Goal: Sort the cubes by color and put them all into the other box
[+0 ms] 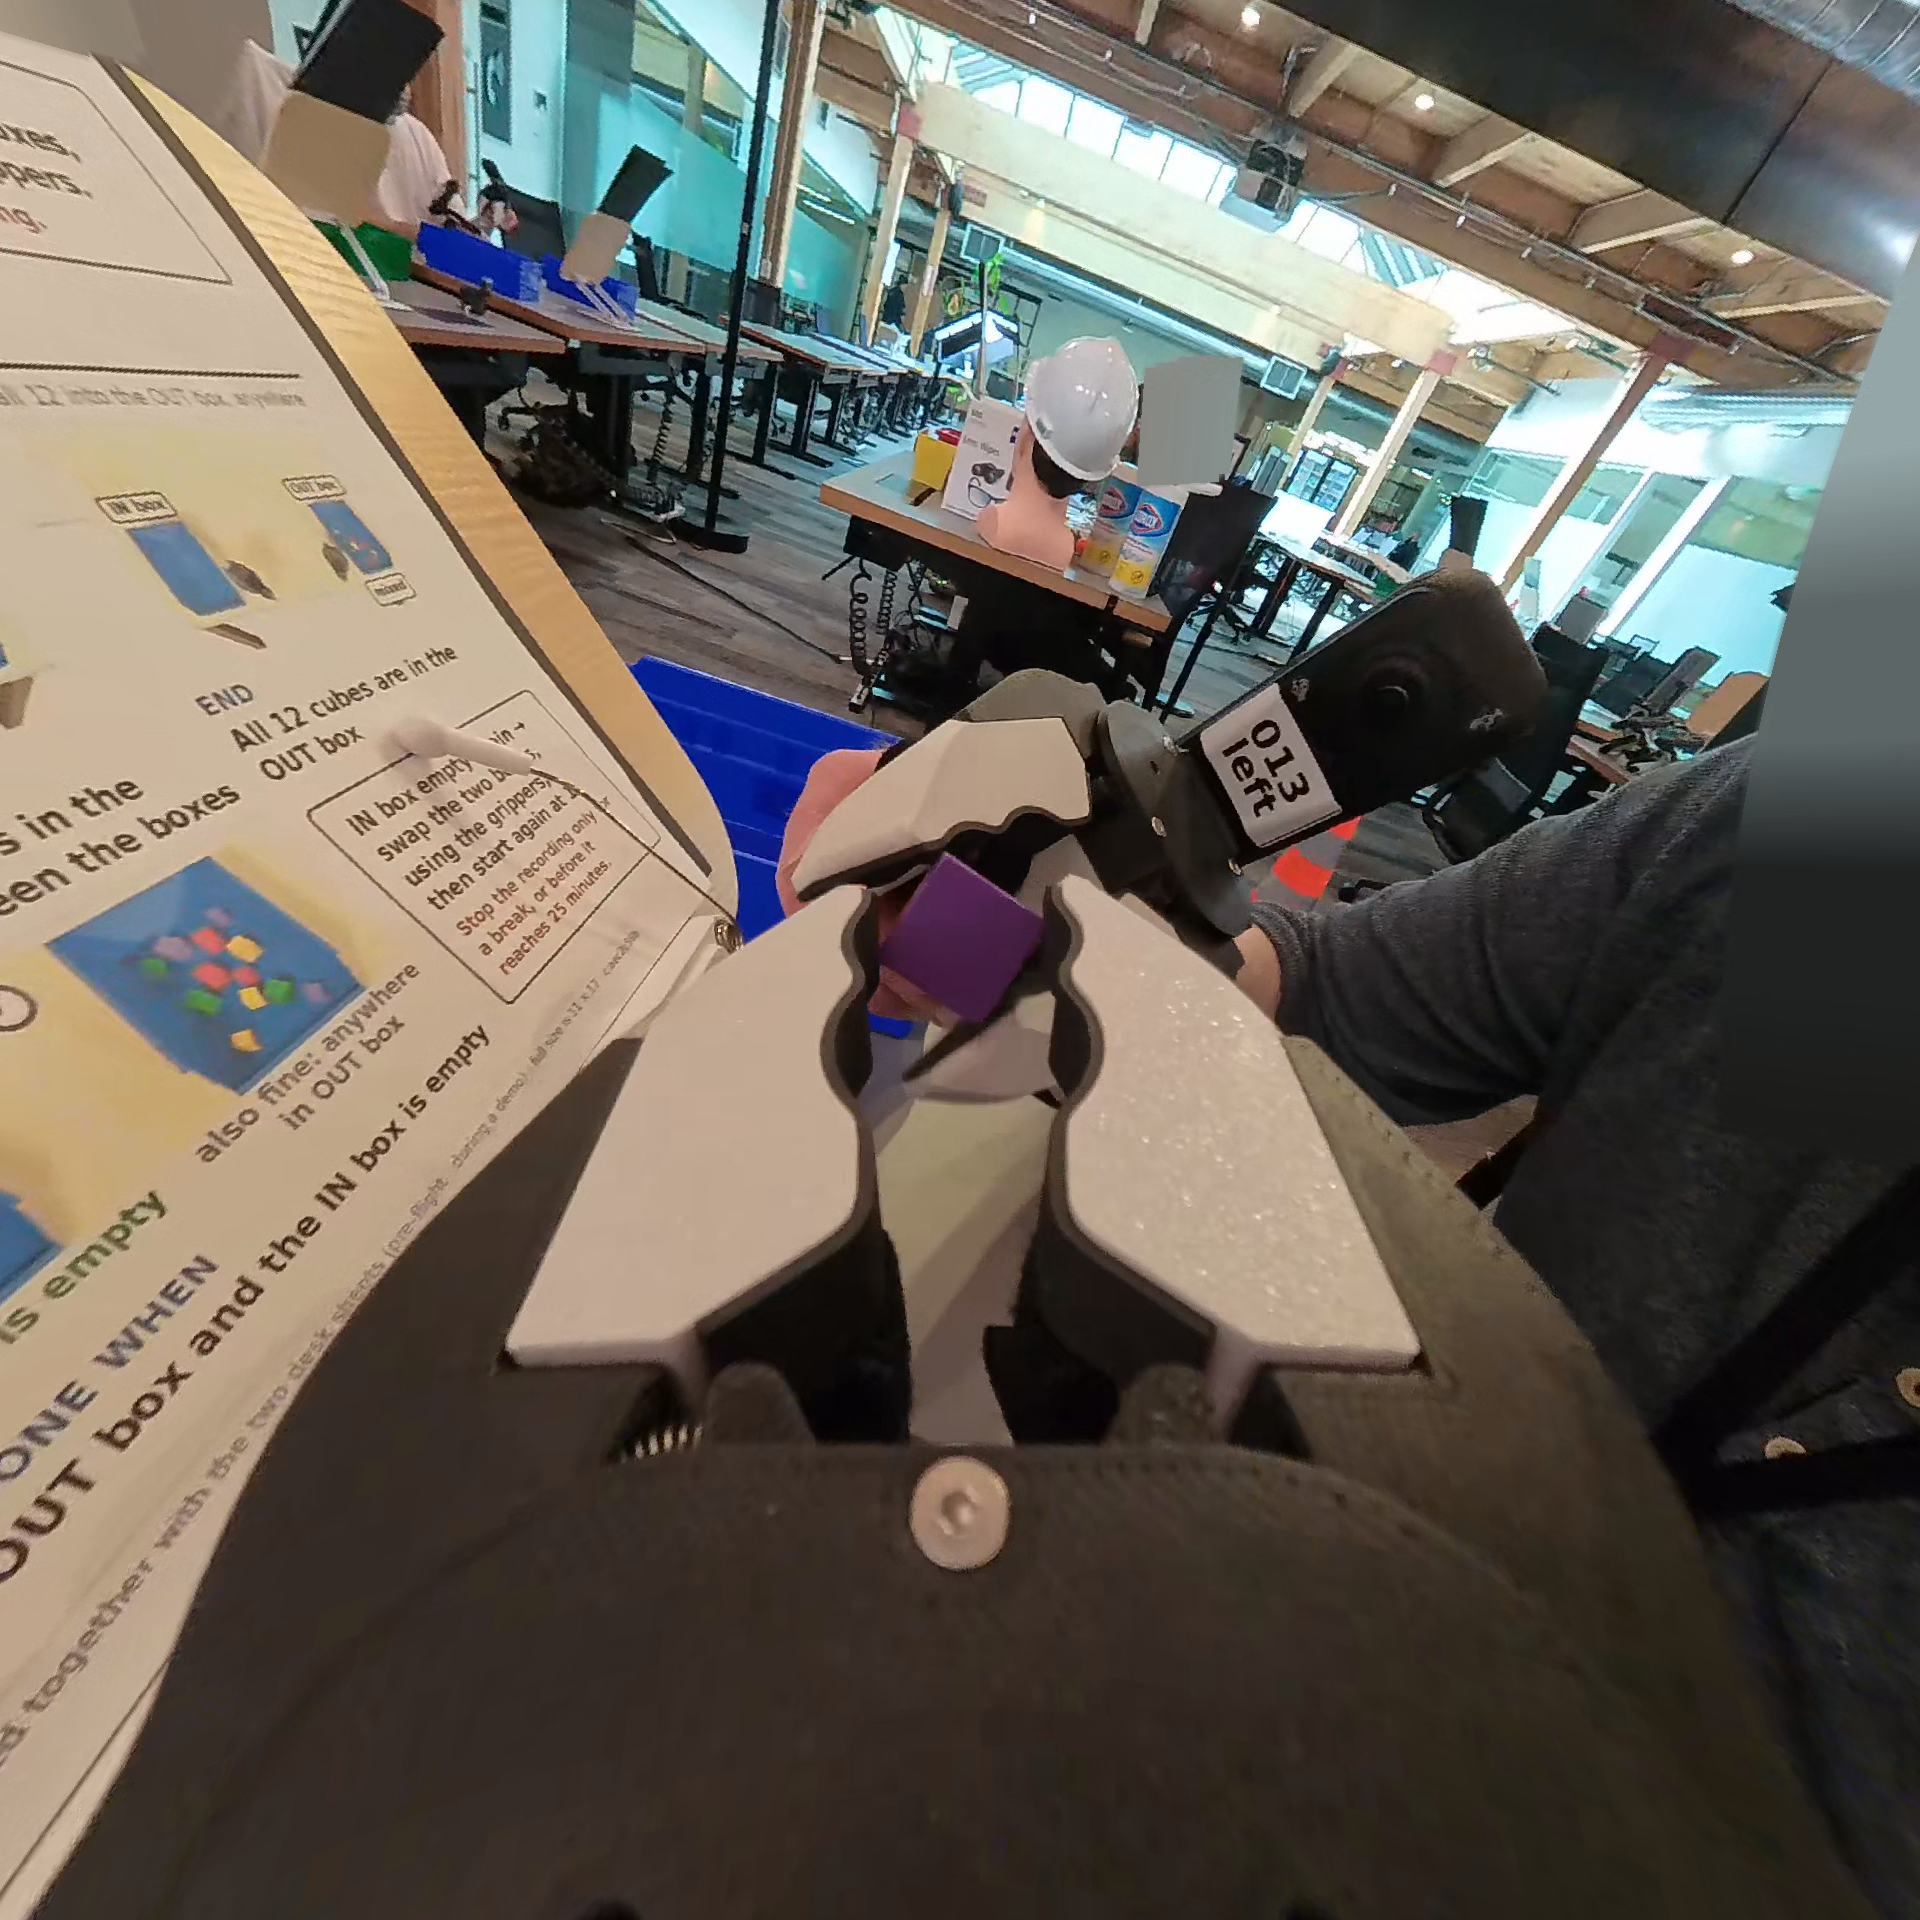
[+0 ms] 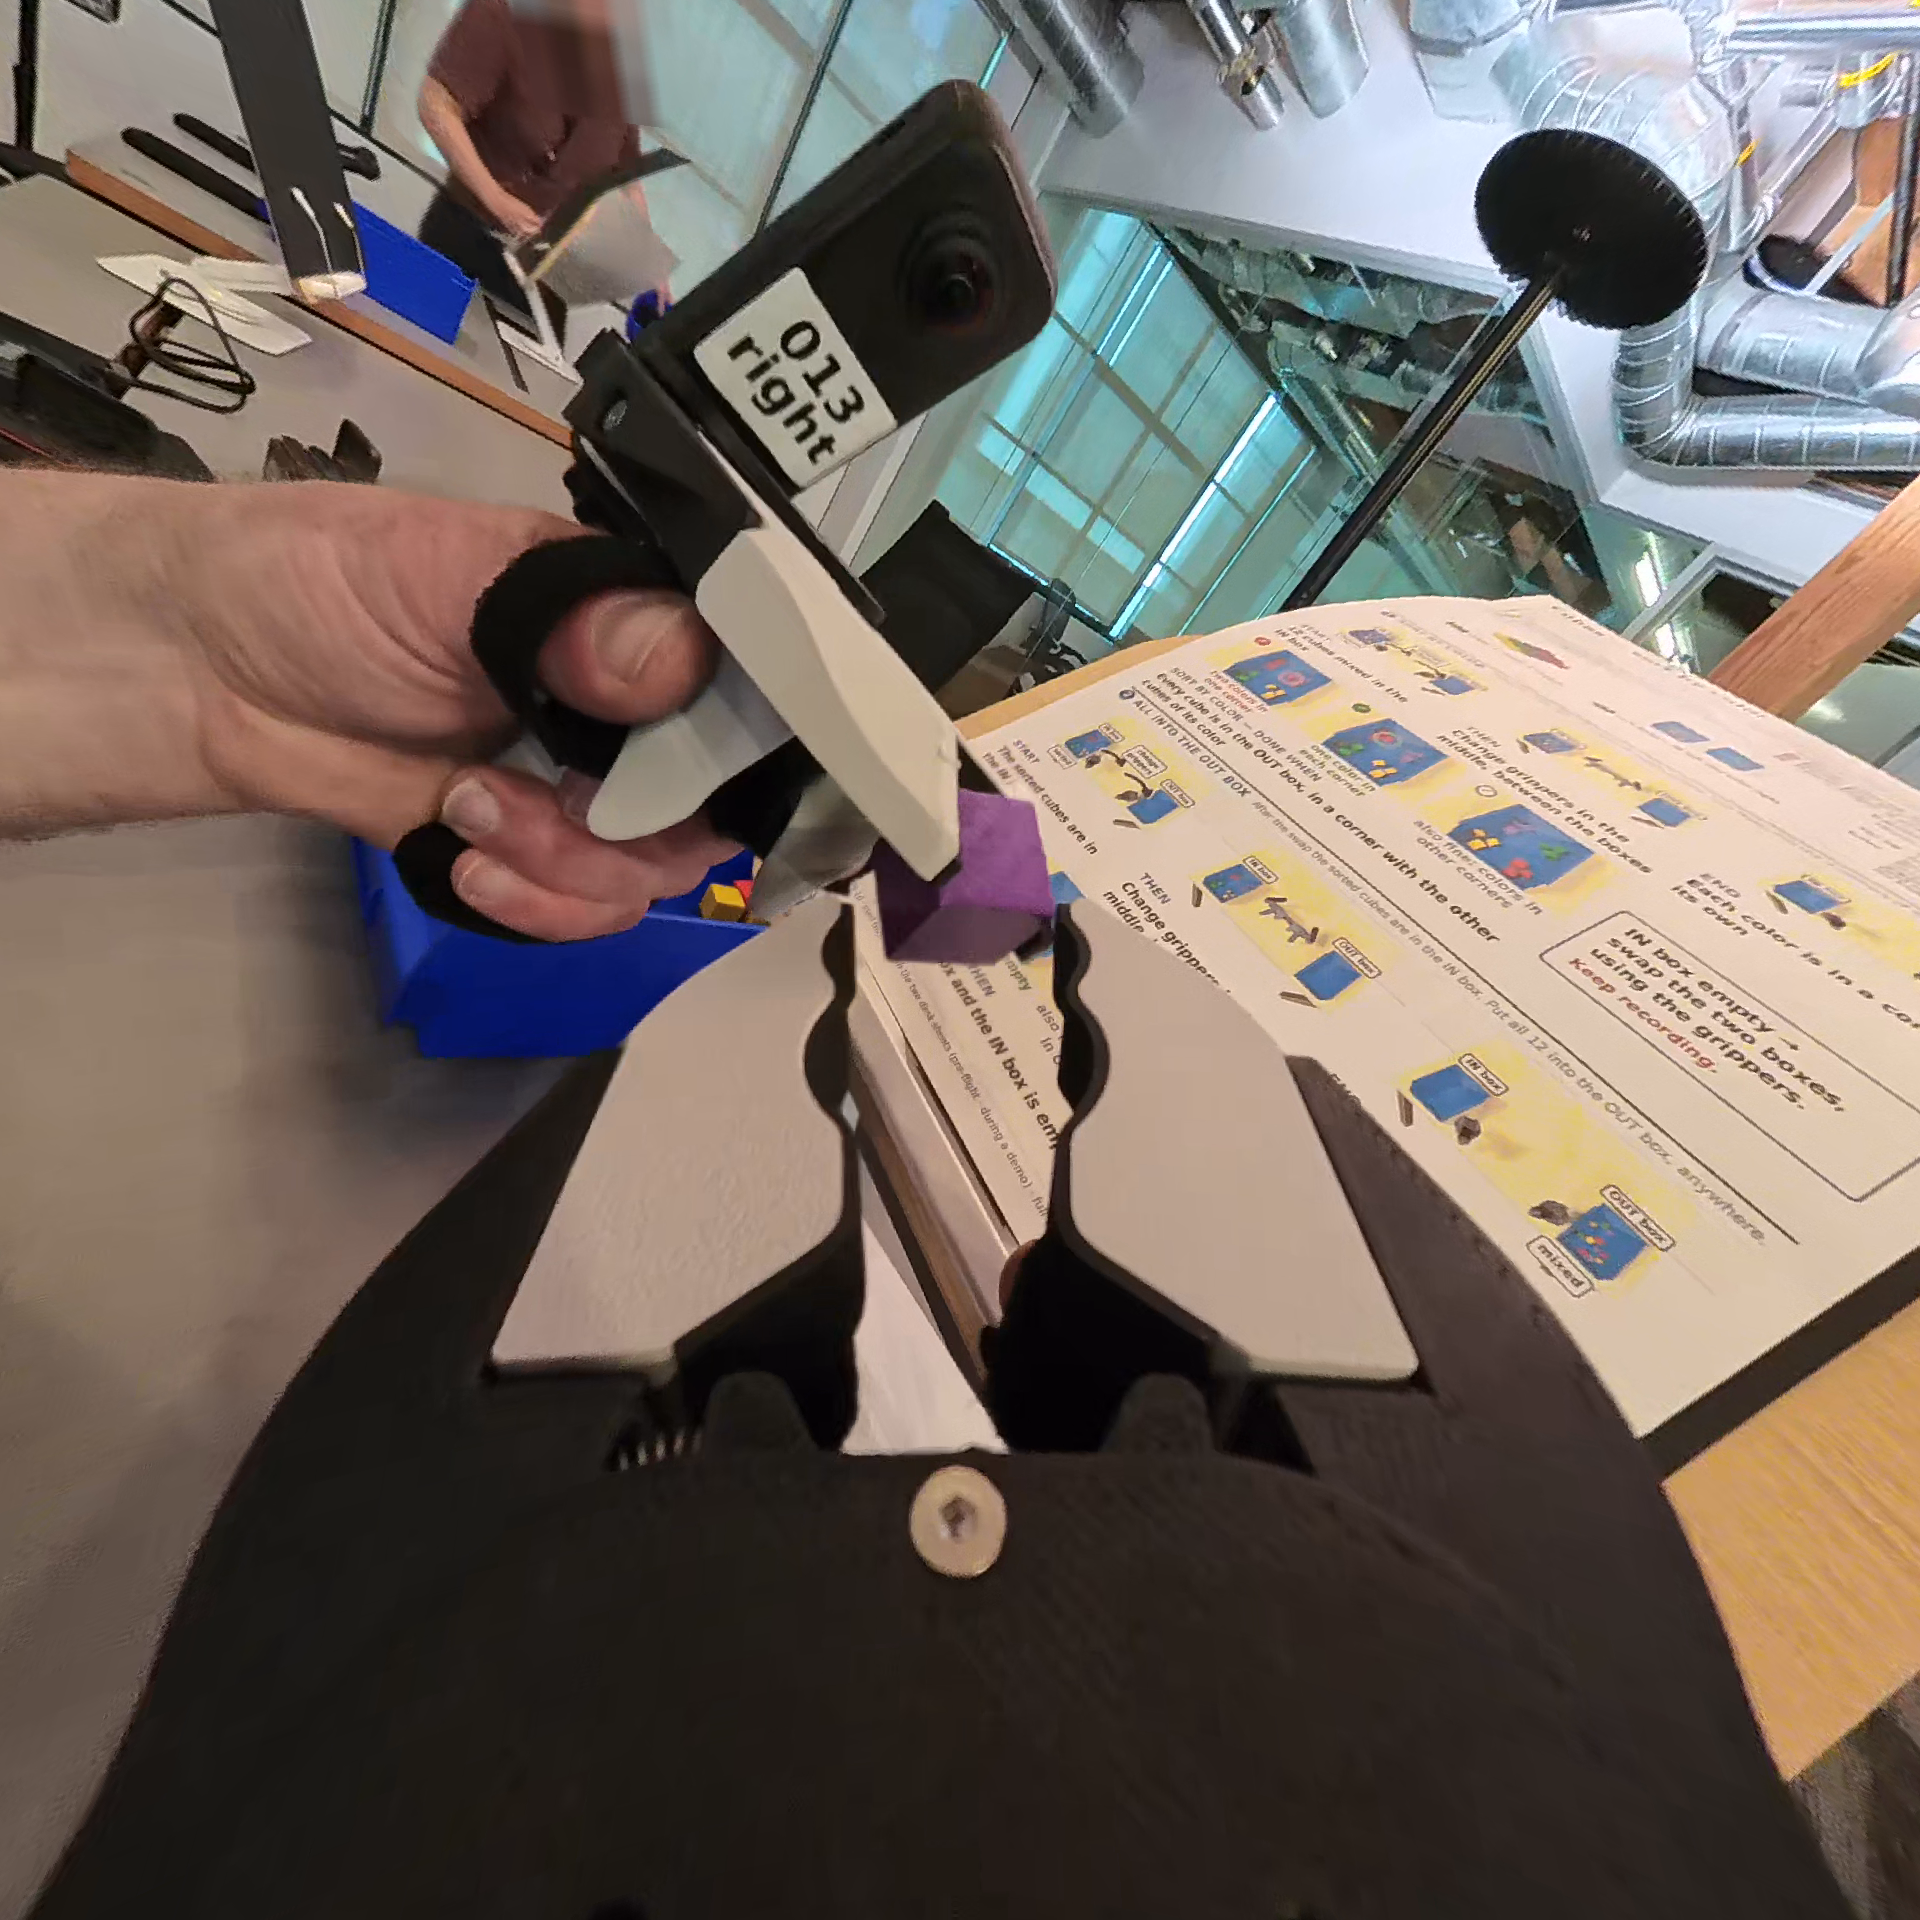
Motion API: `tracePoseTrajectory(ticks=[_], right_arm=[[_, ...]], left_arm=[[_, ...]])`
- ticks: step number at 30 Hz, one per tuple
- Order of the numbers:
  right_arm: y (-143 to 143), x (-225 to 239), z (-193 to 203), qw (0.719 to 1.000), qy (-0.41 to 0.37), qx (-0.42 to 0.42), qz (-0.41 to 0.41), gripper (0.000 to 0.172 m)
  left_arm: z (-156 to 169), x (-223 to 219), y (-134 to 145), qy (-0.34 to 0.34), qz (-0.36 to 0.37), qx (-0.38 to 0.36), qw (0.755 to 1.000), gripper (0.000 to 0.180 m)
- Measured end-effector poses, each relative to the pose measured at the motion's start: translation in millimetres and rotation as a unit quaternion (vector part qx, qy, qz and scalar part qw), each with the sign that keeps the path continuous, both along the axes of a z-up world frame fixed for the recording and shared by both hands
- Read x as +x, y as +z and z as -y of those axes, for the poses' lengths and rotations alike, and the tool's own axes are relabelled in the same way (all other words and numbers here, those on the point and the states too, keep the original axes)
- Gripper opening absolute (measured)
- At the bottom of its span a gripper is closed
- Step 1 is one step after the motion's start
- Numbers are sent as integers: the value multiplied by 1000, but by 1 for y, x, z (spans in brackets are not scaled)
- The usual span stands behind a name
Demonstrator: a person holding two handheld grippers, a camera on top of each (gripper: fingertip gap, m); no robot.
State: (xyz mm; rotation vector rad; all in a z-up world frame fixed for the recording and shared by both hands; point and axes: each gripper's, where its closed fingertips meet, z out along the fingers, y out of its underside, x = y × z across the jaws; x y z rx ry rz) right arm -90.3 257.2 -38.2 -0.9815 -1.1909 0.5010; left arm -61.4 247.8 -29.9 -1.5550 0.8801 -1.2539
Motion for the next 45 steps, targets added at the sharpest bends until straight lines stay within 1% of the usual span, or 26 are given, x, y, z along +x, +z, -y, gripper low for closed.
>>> tracePoseTrajectory(ticks=[1,6,12,15,20,29,33,36,38,41,45], right_arm=[[2,1,-1,1000,-4,2,-7,32],[3,2,0,1000,1,8,-11,31],[3,3,3,1000,20,-7,-13,31],[3,3,5,999,39,-29,-17,34],[2,3,4,998,44,-36,-18,31],[3,4,7,998,56,-33,-17,30],[2,5,8,996,69,-48,-13,30],[4,5,10,996,72,-43,-20,30],[2,5,9,997,67,-38,-8,30],[0,5,8,999,50,-3,7,28],[0,5,9,999,42,19,12,28]], left_arm=[[1,1,1,-1,3,2,1000,30],[2,1,2,-12,15,-1,1000,30],[3,2,2,-23,23,-4,999,30],[4,2,2,-26,25,-2,999,30],[4,2,1,-33,30,-6,999,30],[7,2,2,-66,60,-24,996,30],[8,2,1,-75,64,-25,995,30],[10,2,3,-85,77,-28,993,30],[9,2,1,-83,67,-27,994,30],[9,2,-1,-88,68,-35,993,30],[10,2,-1,-96,76,-43,992,30]])
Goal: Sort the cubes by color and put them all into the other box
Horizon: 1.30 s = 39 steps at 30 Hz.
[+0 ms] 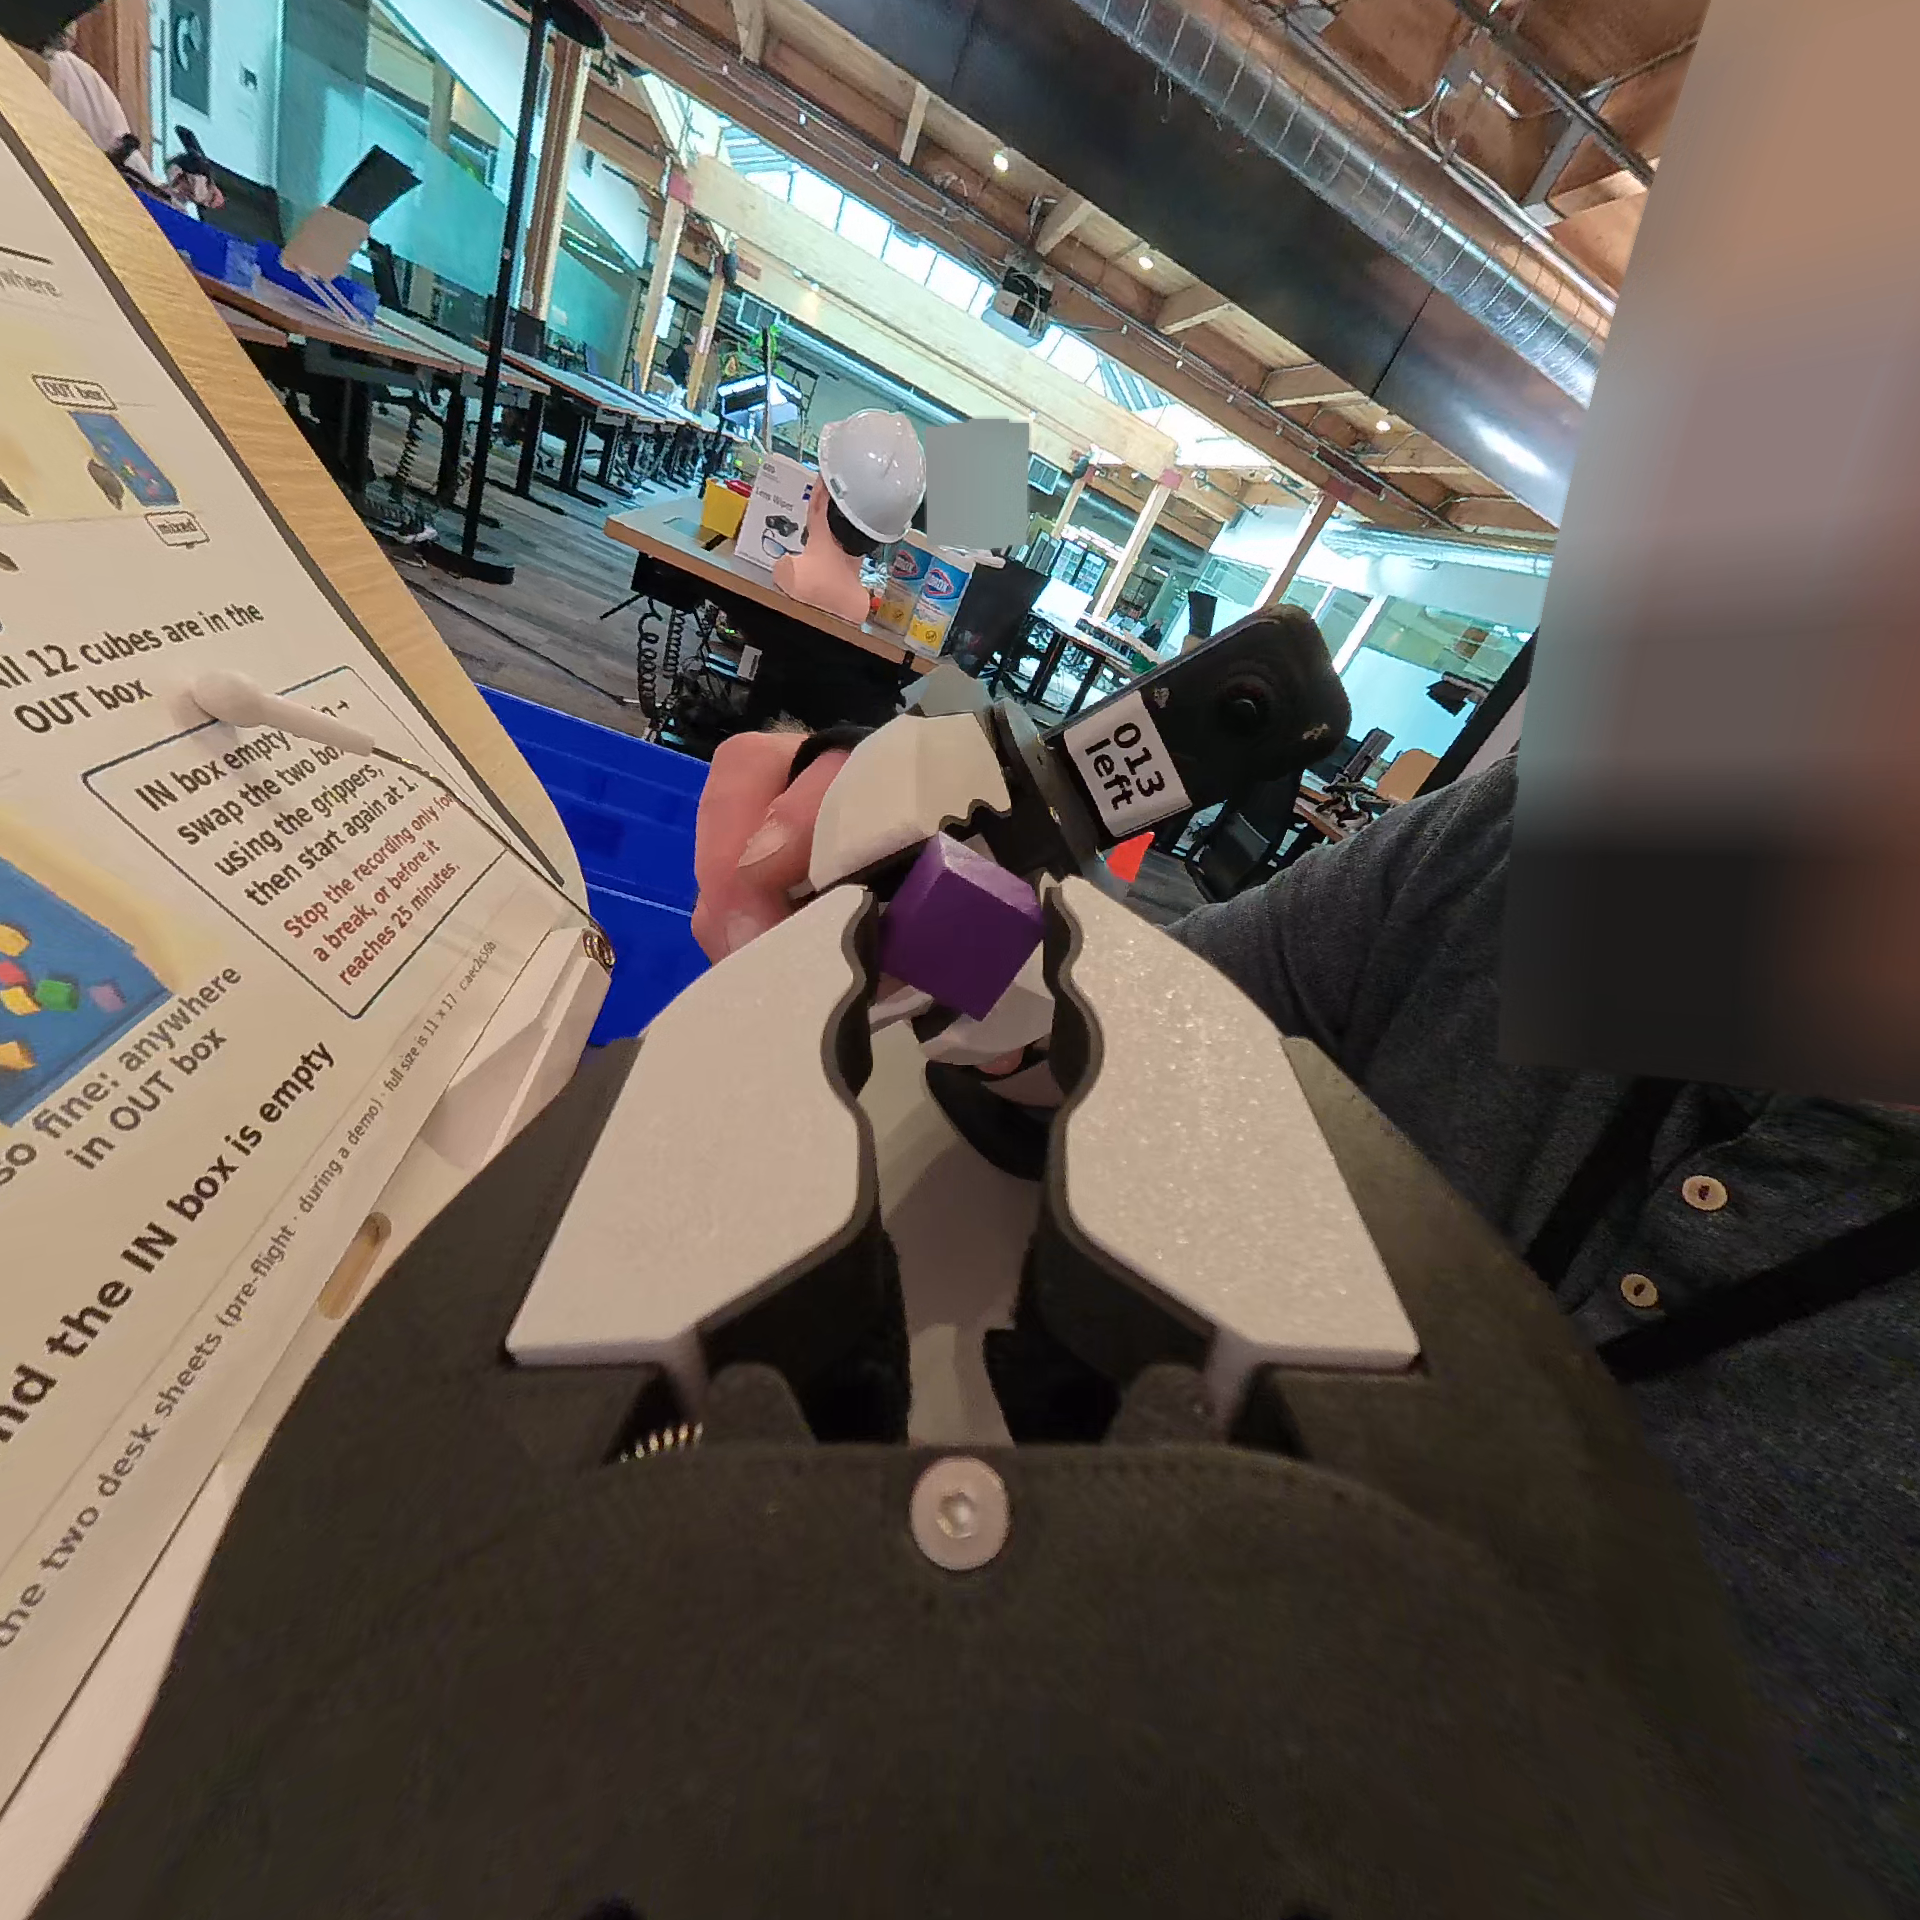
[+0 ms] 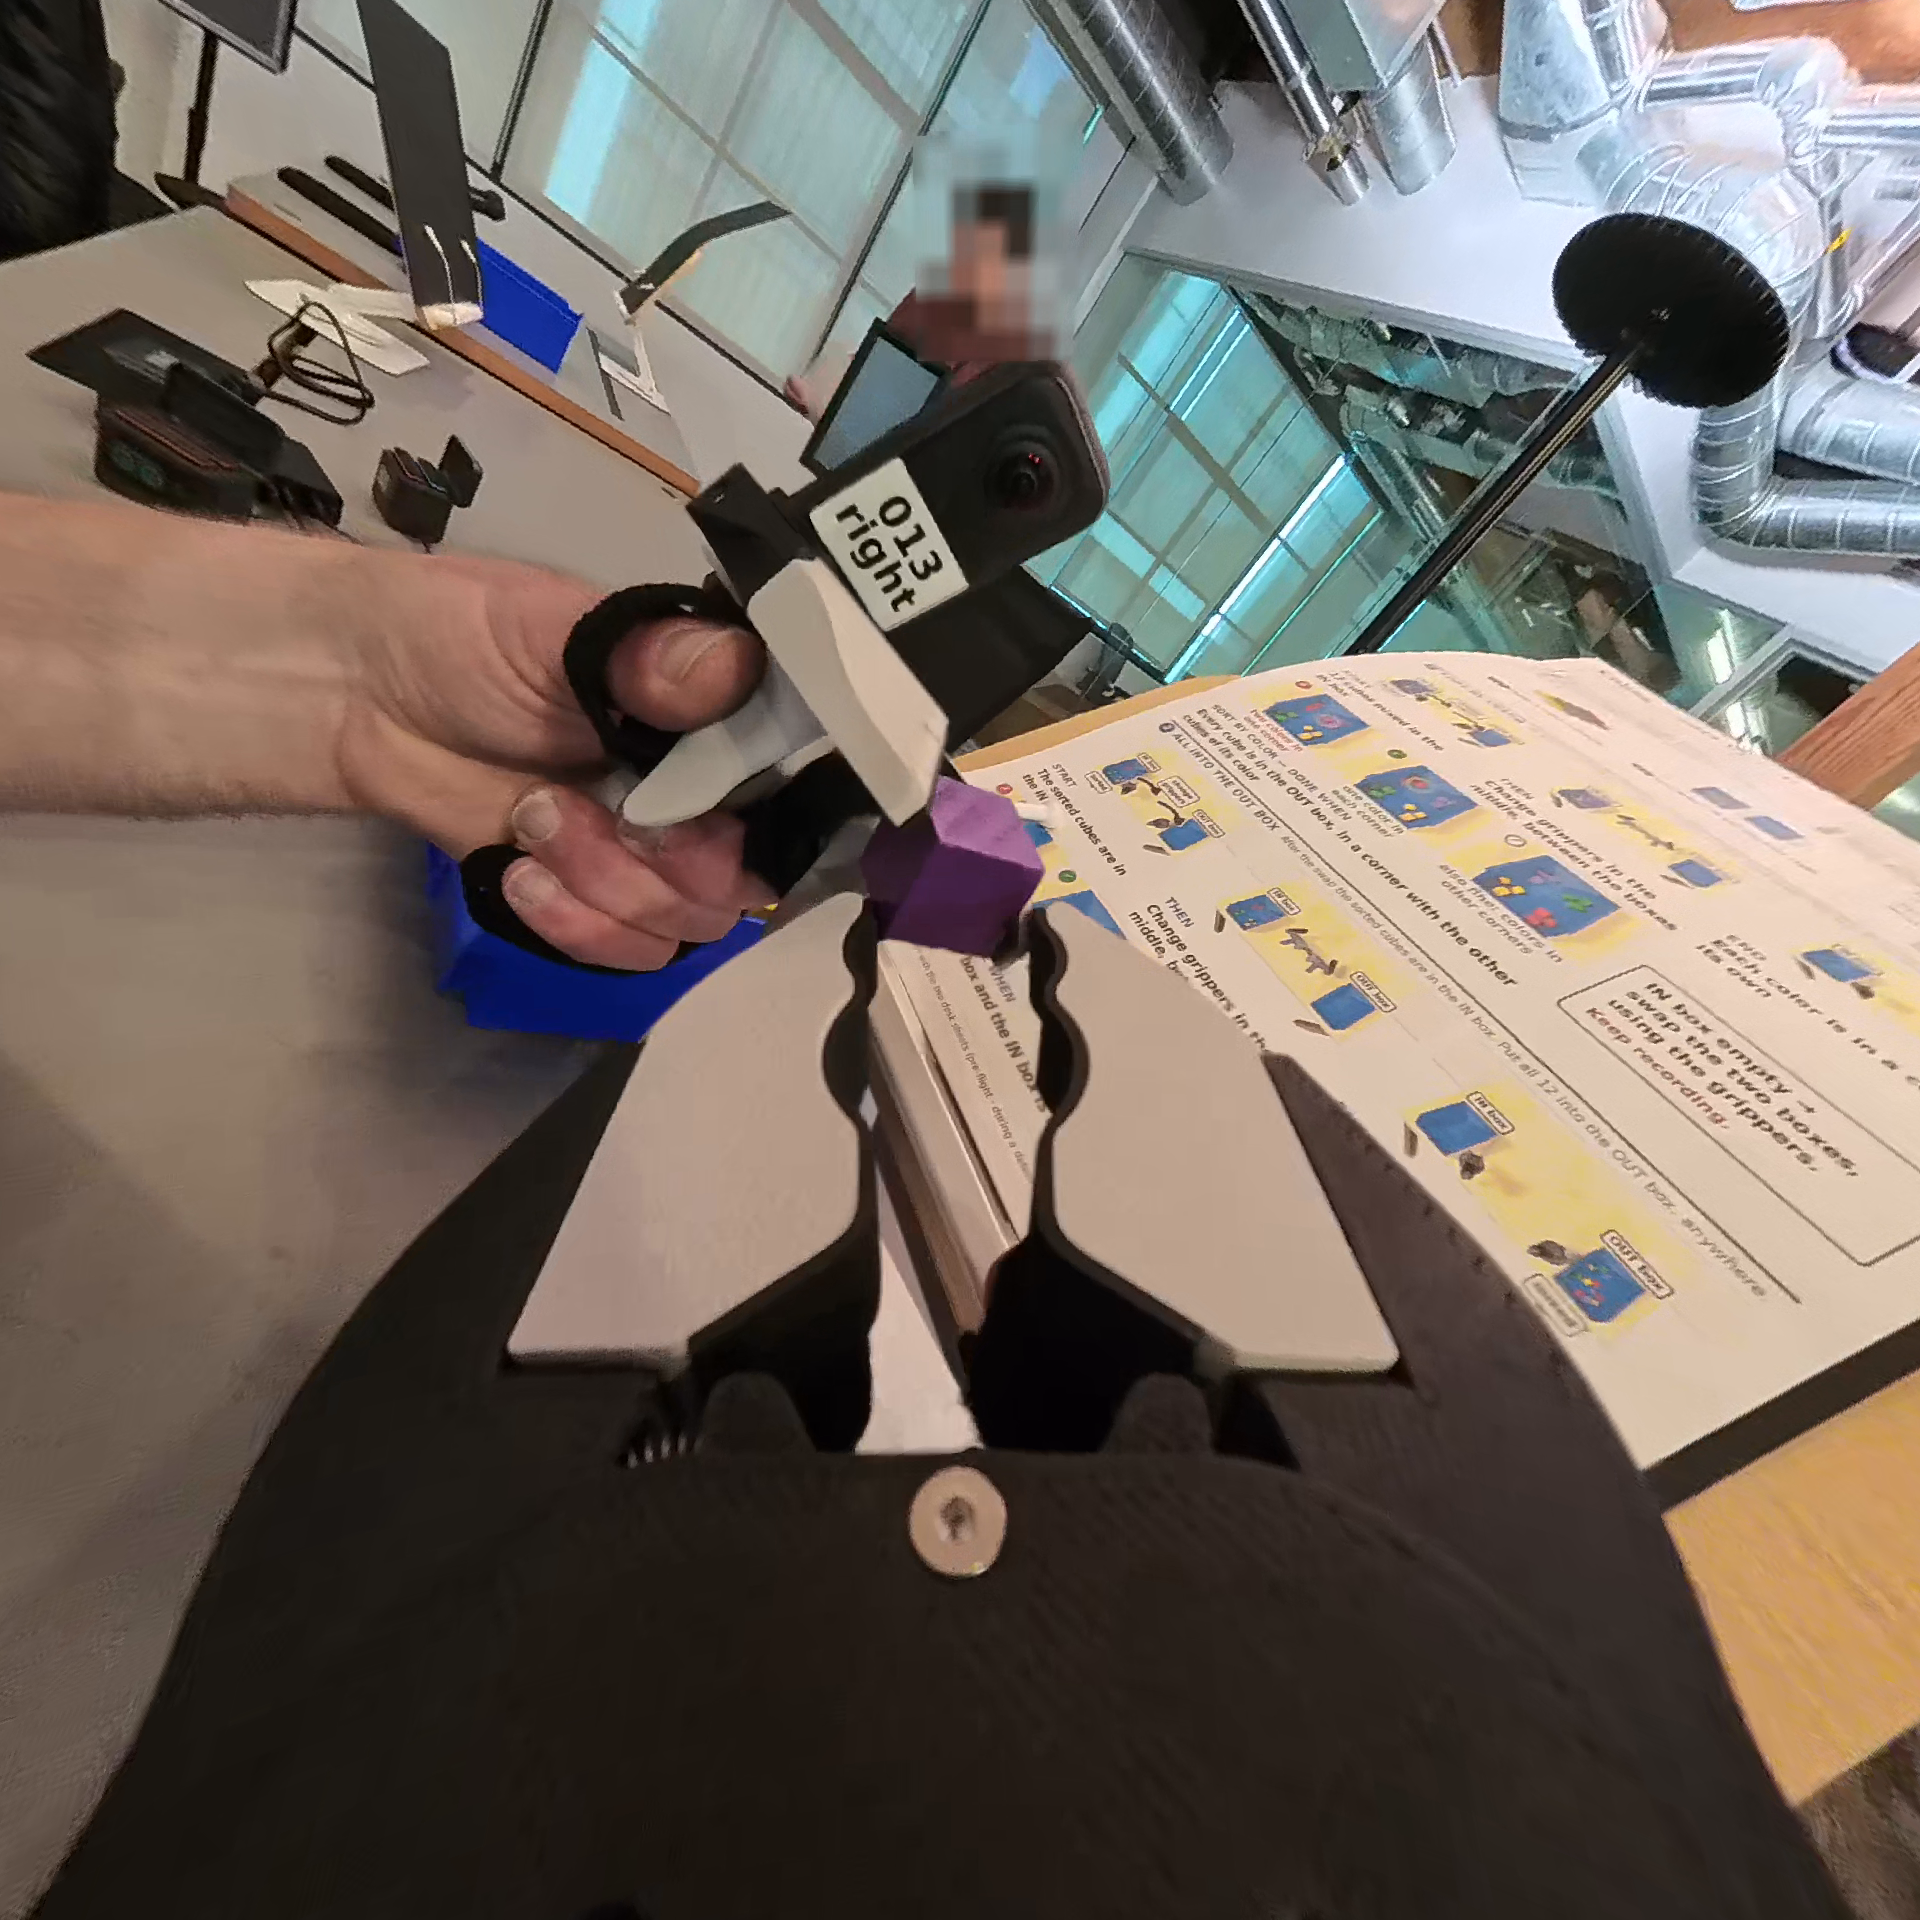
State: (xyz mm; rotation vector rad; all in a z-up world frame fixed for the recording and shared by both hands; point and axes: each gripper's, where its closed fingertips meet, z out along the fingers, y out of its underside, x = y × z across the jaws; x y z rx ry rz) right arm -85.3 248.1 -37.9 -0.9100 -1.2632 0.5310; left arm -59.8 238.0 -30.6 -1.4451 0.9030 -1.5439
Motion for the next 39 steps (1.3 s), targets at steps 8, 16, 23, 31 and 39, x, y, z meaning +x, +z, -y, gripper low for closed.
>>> tracePoseTrajectory(ticks=[8,16,23,31,39], right_arm=[[-3,0,0,1000,0,17,11,28],[0,-1,11,998,6,54,11,15],[3,3,5,1000,27,-14,-7,33],[-2,0,8,997,52,-59,-6,25],[-1,2,7,995,60,-76,-17,23]], left_arm=[[-1,0,-5,-9,-4,-11,1000,30],[-6,5,-19,-17,-12,-46,999,30],[-6,-1,-11,-24,26,-29,999,30],[1,2,-11,-33,17,10,999,30],[0,2,-11,-34,23,7,999,31]])
